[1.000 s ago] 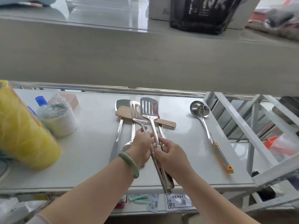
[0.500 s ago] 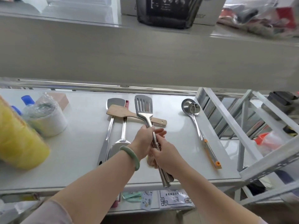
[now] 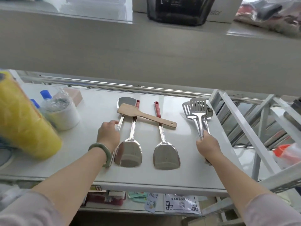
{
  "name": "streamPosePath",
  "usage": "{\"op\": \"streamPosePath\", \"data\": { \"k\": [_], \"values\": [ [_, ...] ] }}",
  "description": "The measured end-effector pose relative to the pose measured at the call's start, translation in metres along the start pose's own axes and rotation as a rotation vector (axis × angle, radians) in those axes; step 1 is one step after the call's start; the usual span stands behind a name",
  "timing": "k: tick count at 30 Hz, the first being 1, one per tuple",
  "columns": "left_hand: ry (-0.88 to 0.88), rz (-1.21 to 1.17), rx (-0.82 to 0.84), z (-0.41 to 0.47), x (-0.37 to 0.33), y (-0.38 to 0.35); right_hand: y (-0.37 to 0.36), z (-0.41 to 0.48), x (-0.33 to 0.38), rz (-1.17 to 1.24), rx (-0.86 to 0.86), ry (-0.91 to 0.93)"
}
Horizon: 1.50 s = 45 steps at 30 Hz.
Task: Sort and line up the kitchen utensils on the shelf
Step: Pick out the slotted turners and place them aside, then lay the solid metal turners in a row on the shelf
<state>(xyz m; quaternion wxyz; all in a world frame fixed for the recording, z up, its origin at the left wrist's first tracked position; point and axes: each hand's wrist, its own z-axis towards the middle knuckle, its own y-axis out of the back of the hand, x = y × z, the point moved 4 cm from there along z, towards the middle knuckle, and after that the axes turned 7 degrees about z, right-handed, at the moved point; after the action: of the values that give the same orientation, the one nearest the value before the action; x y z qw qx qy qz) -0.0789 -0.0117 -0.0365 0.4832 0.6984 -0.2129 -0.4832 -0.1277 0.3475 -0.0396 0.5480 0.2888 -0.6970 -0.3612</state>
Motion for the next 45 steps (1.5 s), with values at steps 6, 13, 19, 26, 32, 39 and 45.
{"op": "streamPosePath", "data": {
  "k": [6,13,19,26,32,39,45],
  "values": [
    [0.103,-0.056,0.17,-0.003,0.024,-0.008,-0.006,0.006,-0.001,-0.02,-0.065,-0.044],
    [0.09,0.011,0.161,0.0,0.024,-0.004,-0.01,0.01,0.003,-0.145,-0.08,-0.078],
    [0.209,0.007,0.022,0.005,0.043,0.006,-0.014,0.01,0.003,-0.228,-0.093,-0.091],
    [0.228,-0.222,-0.029,0.014,0.073,0.028,-0.035,0.006,0.05,-0.329,-0.159,0.073],
    [0.046,-0.244,-0.05,0.005,0.068,0.032,-0.082,-0.023,0.143,-0.129,-0.003,0.846],
    [0.001,-0.486,0.083,-0.005,0.049,0.024,-0.135,-0.033,0.186,-0.527,0.3,1.134],
    [0.031,-0.562,0.053,0.006,0.071,0.035,-0.137,-0.056,0.203,-0.375,0.213,1.348]
  ]
}}
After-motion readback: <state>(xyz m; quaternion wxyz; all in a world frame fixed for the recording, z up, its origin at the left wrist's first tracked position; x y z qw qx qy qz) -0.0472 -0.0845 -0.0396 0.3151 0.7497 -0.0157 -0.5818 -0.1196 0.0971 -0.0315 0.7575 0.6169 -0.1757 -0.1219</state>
